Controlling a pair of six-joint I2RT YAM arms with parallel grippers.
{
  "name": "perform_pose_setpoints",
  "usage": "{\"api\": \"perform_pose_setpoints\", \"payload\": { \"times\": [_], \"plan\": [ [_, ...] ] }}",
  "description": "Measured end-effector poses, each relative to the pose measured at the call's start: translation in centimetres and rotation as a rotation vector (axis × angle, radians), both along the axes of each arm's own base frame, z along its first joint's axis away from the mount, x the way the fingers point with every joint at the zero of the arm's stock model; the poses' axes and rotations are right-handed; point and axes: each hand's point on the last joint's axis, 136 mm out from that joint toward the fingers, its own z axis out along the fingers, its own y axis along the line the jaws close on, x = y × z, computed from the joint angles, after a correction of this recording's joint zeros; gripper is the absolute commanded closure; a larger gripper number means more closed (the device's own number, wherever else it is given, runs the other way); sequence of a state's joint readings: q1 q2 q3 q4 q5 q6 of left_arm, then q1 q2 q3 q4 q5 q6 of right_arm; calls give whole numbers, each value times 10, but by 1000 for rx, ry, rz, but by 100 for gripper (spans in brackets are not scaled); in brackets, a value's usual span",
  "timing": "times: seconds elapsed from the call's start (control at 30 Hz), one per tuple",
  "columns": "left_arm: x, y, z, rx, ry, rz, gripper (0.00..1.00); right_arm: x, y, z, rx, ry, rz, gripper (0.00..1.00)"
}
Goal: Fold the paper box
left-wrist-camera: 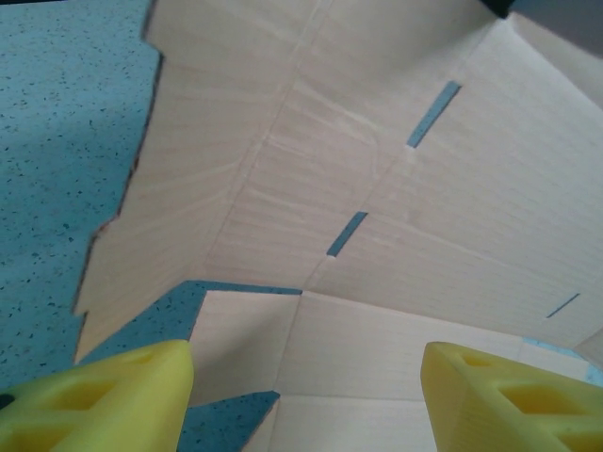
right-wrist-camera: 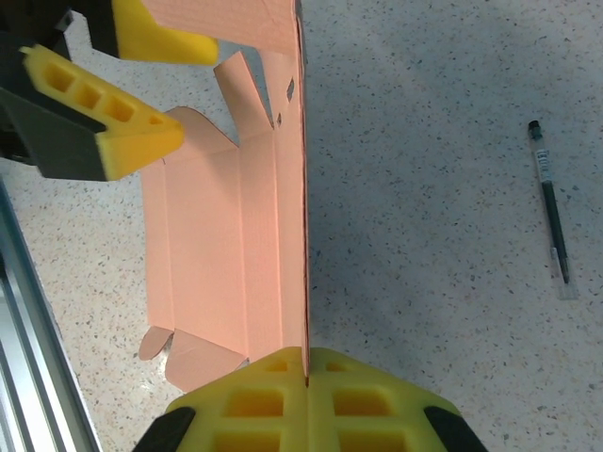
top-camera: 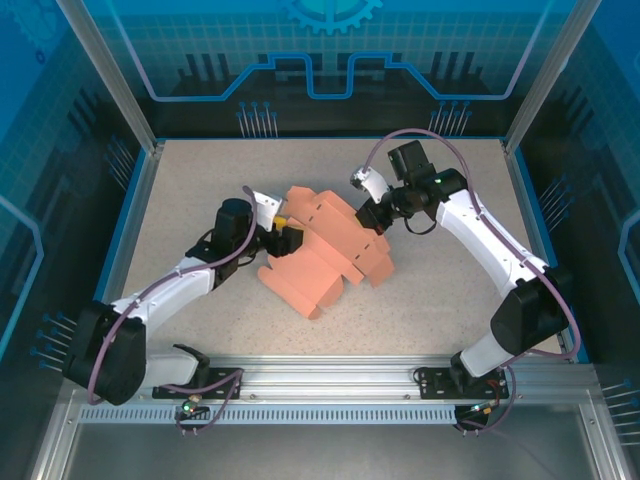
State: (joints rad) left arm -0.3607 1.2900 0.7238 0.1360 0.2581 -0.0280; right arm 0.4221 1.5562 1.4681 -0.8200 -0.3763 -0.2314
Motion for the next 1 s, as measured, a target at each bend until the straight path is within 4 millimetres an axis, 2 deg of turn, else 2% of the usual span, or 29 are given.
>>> {"api": "perform_pose_setpoints", "payload": {
  "times": [0.27, 0.57, 0.83, 1.0],
  "plan": [
    [8, 1, -11, 28, 25, 10, 34, -1, 1, -1, 4, 7, 4, 100],
    [8, 0, -14, 26, 36, 6, 34, -1, 1, -3, 5, 18, 0, 100],
    [15, 10, 0, 39, -19, 76, 33, 0, 2, -4, 4, 20, 0, 100],
    [16, 12, 0, 44, -20, 85, 34, 0, 2, -3, 5, 20, 0, 100]
  ]
}}
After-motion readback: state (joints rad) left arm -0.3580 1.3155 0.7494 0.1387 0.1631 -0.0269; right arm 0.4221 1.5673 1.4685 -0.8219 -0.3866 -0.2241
